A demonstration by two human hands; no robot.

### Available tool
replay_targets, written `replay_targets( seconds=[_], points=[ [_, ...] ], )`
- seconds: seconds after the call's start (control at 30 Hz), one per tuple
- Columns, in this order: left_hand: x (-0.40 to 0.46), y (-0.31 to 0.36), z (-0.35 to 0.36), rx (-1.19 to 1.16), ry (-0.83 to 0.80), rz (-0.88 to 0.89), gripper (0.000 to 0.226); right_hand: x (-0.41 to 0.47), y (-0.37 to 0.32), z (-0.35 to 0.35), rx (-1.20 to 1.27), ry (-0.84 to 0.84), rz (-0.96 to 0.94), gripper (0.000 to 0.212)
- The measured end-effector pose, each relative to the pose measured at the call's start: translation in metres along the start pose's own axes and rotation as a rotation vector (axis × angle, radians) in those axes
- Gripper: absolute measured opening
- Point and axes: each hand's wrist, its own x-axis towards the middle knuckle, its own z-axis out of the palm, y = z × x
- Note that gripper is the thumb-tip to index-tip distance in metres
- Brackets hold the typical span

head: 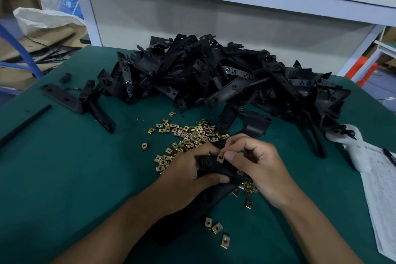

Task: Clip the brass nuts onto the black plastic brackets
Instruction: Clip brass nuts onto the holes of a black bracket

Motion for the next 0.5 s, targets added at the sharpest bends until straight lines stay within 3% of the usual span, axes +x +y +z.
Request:
replay_targets(
  seconds=[0.3, 0.5],
  points=[
    [-0.0013, 0.0041, -0.0023, 0.073, -0.058, 0.056, 0.02, -0.0037, -0.0014, -0.003, -0.155, -0.067, -0.041, 0.006],
    [-0.0011, 0.0041, -0.0017, -0.023, 0.004, 0.043, 0.023, -0.0026, 0.0011, -0.0009, -0.145, -0.061, -0.084, 0.011]
  ],
)
